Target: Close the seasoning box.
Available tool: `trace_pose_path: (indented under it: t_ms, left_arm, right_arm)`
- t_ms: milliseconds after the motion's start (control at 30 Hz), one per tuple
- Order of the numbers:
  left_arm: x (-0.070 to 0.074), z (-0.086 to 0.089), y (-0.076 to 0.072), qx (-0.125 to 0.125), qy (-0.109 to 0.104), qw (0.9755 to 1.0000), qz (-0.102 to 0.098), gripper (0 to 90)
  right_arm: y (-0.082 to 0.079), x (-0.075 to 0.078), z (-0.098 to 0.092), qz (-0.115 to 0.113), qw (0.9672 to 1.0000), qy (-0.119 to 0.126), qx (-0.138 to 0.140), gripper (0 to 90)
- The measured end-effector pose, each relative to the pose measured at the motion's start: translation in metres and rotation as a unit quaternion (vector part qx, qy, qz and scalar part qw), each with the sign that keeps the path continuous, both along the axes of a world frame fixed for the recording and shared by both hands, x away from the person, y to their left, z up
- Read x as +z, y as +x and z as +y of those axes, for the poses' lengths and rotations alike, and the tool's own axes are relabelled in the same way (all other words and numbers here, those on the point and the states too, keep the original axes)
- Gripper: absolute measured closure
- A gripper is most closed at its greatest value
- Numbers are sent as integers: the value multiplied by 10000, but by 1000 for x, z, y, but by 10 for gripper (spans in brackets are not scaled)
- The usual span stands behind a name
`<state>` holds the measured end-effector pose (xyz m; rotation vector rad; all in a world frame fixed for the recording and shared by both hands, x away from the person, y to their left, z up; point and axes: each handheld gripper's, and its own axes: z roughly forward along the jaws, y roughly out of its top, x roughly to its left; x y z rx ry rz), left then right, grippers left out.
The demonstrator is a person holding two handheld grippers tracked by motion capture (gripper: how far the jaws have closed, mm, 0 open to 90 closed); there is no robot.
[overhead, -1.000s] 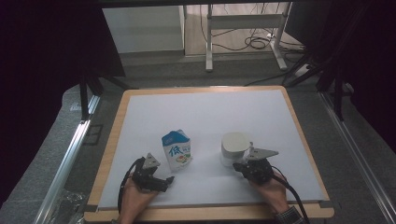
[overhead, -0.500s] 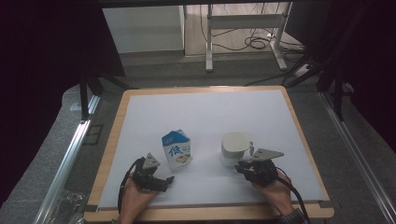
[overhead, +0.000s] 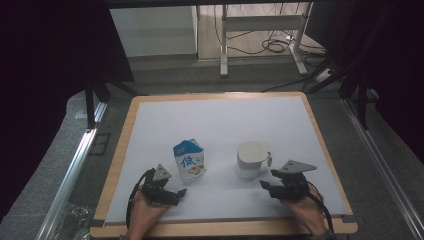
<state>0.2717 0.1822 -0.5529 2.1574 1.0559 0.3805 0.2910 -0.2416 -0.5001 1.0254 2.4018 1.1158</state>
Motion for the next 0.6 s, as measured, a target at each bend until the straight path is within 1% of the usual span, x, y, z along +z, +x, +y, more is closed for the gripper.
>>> trace_pose_path:
  t_ms: [33,100,200,300,433,600]
  left_arm:
    - [0,0,0,0,1,10000,-1,28]
    - [0,0,0,-7,11,10000,2,28]
    - [0,0,0,0,2,10000,-1,28]
    - [0,0,0,1,1,10000,-2,28]
    - [0,0,0,2,3,10000,-2,28]
    - [0,0,0,3,2,10000,-2,28]
  right_arm:
    - [1,-1,-4,50,10000,18,-47,366]
    - [1,-2,-9,62,9999,-2,-105,346]
    - [2,-4,-15,61,9995,-132,-294,292]
    - [3,-9,-22,78,9984,-269,-488,257]
    - [5,-16,-29,38,9966,-439,-693,254]
    - [7,-26,-37,37,9951,-463,-874,249]
